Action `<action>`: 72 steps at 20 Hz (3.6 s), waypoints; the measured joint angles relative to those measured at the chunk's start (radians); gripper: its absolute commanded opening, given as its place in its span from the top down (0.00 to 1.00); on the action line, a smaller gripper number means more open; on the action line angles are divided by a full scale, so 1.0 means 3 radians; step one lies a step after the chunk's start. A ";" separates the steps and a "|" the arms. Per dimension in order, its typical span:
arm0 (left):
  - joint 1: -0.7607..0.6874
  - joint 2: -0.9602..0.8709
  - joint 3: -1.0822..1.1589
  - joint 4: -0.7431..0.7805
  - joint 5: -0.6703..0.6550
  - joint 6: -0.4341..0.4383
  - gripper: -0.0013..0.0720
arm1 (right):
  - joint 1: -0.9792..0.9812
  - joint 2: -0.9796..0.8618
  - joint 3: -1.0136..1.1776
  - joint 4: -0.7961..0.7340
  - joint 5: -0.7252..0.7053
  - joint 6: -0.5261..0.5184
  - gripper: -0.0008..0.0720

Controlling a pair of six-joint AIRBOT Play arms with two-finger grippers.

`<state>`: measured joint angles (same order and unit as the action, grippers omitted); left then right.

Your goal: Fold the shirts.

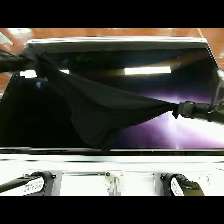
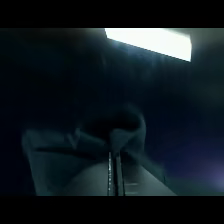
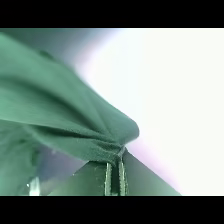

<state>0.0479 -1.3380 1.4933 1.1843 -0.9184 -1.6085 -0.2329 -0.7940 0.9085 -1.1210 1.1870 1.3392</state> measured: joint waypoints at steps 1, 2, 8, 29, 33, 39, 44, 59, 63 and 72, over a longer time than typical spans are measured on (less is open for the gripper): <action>-0.0098 -0.0187 -0.0019 -0.0034 -0.0017 0.0000 0.81 | 0.0000 -0.0098 -0.0103 -0.0009 -0.0097 0.0000 0.90; -0.0183 -0.0342 -0.0033 -0.0060 -0.0042 0.0000 0.60 | 0.0000 -0.0193 -0.0170 -0.0017 -0.0168 0.0001 0.90; -0.0328 -0.0809 -0.0041 0.0050 -0.0711 -0.0120 0.06 | -0.0001 -0.0587 -0.0334 -0.0025 -0.0369 0.0070 0.90; -0.0689 0.0735 -0.3499 -0.1733 0.0282 0.0220 0.07 | -0.0001 -0.0664 -0.0362 -0.0036 -0.0314 0.0024 0.90; -0.0974 0.0584 -0.3539 -0.2096 0.0721 0.0225 0.09 | 0.0000 -0.0664 -0.0362 -0.0009 -0.0318 0.0023 0.90; -0.1227 0.0376 -0.3548 -0.2497 0.1122 0.0259 0.93 | 0.0000 -0.0664 -0.0362 0.0014 -0.0320 0.0027 0.90; -0.1251 0.0701 -0.3264 -0.2475 0.1132 0.0692 0.94 | 0.0000 -0.0596 -0.0273 0.0013 -0.0352 -0.0046 0.90; -0.0958 0.2508 0.0432 0.0230 0.0347 0.0019 0.94 | -0.0001 0.0623 0.2155 -0.0100 -0.0930 -0.0003 0.90; -0.0952 0.2682 0.0607 0.0857 -0.0317 -0.0292 0.94 | -0.0001 0.0726 0.2496 -0.0393 -0.0225 0.0113 0.90; -0.0955 0.2706 0.0146 0.1562 -0.1410 -0.0429 0.93 | 0.0000 0.0378 0.2611 -0.0745 0.1462 0.0304 0.90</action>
<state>-0.2386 -0.5262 1.5372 1.6527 -1.3415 -1.7370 -0.2329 -0.6807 1.6917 -1.3445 1.6257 1.4303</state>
